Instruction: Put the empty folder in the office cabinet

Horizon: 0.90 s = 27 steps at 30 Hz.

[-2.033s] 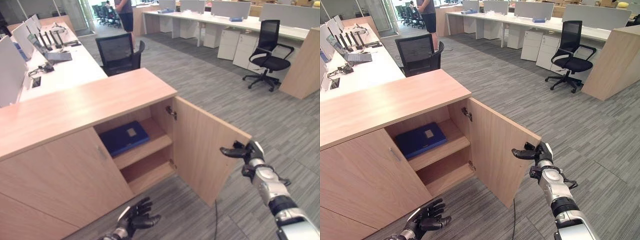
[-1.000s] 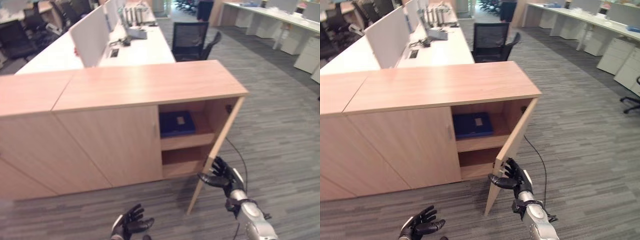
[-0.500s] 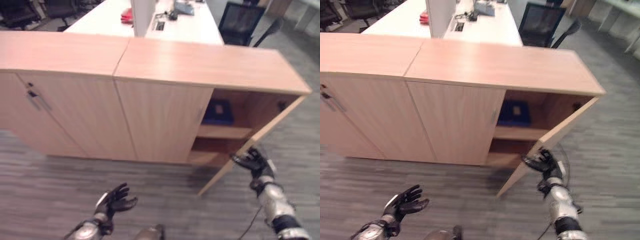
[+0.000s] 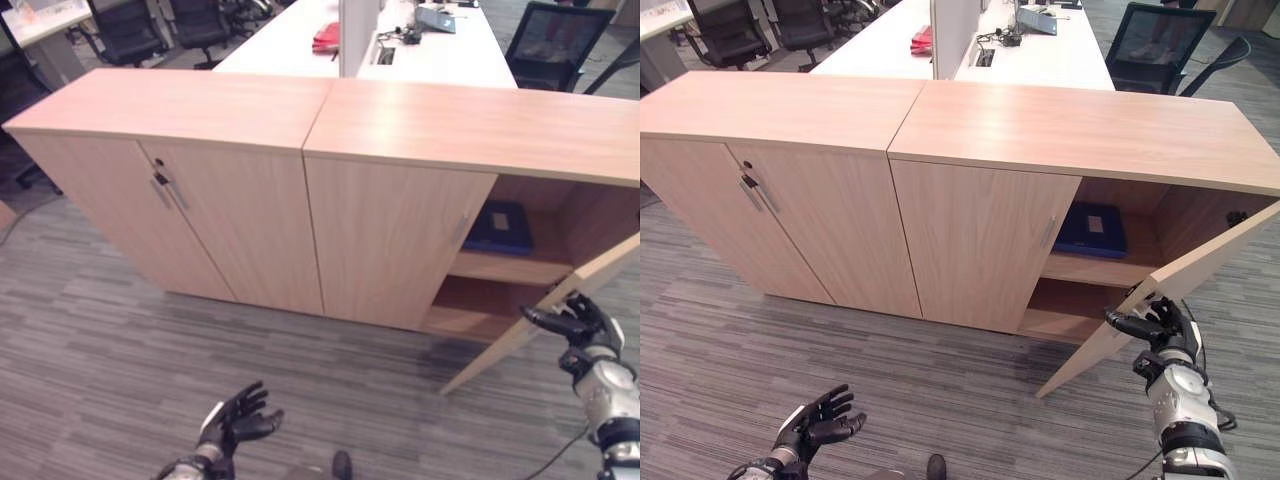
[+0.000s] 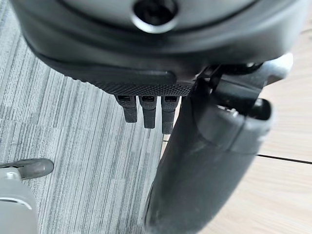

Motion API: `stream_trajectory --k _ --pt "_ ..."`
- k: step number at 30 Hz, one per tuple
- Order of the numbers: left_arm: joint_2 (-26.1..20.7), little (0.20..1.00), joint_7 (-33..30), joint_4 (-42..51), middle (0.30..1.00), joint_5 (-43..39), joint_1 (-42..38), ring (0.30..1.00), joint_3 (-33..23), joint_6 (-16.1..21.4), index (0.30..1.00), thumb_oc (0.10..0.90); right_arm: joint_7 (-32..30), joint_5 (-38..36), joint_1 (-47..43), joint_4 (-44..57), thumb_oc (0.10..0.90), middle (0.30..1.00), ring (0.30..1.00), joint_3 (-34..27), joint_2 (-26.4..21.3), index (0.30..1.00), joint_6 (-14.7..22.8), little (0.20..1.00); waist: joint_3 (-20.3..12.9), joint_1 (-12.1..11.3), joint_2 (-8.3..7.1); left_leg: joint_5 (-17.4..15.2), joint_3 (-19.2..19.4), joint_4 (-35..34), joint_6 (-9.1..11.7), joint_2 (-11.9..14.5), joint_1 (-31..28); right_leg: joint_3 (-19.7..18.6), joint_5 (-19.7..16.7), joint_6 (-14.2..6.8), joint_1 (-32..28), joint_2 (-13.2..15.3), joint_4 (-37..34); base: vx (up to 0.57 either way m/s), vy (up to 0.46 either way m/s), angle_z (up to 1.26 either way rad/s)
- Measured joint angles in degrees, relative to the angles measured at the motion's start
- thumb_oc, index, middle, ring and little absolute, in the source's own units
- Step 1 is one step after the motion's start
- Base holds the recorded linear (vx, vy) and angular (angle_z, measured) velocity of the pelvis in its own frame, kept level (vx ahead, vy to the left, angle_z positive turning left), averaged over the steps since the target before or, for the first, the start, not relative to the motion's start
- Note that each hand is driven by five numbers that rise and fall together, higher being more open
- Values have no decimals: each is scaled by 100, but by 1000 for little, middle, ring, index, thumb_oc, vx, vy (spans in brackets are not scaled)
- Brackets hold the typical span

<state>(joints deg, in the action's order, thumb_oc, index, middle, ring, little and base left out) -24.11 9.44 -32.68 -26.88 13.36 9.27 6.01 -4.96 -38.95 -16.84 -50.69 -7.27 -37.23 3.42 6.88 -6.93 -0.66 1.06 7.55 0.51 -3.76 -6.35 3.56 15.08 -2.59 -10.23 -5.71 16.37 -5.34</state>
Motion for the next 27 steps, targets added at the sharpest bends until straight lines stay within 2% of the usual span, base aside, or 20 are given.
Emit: stream_trajectory --k 5,10,20,27 --pt "44 900 13 16 900 -1 29 900 54 -4 900 800 -1 5 -21 -38 800 900 900 238 52 900 -15 900 0 10 -10 182 -112 -291 124 110 -190 47 5 9 -93 -158 -3 9 -57 5" --pt "79 900 6 22 900 -2 124 900 91 -8 900 800 -125 70 -96 66 800 900 900 459 226 900 -60 900 -9 43 6 353 -245 -532 307 316 -275 108 16 156 -82 -396 -4 3 -16 1" --pt "90 900 8 21 900 0 158 900 197 -88 900 800 -383 348 -309 45 800 900 900 724 278 900 -221 900 -39 21 56 418 -328 -533 312 406 -280 133 11 251 -104 -510 -5 -3 2 1" --pt "86 900 -2 -11 900 2 118 900 322 -104 900 800 -505 343 -1265 -837 800 900 900 1180 297 900 -564 900 -48 0 70 422 -372 -534 315 412 -273 143 2 261 -96 -527 -5 -5 7 0"
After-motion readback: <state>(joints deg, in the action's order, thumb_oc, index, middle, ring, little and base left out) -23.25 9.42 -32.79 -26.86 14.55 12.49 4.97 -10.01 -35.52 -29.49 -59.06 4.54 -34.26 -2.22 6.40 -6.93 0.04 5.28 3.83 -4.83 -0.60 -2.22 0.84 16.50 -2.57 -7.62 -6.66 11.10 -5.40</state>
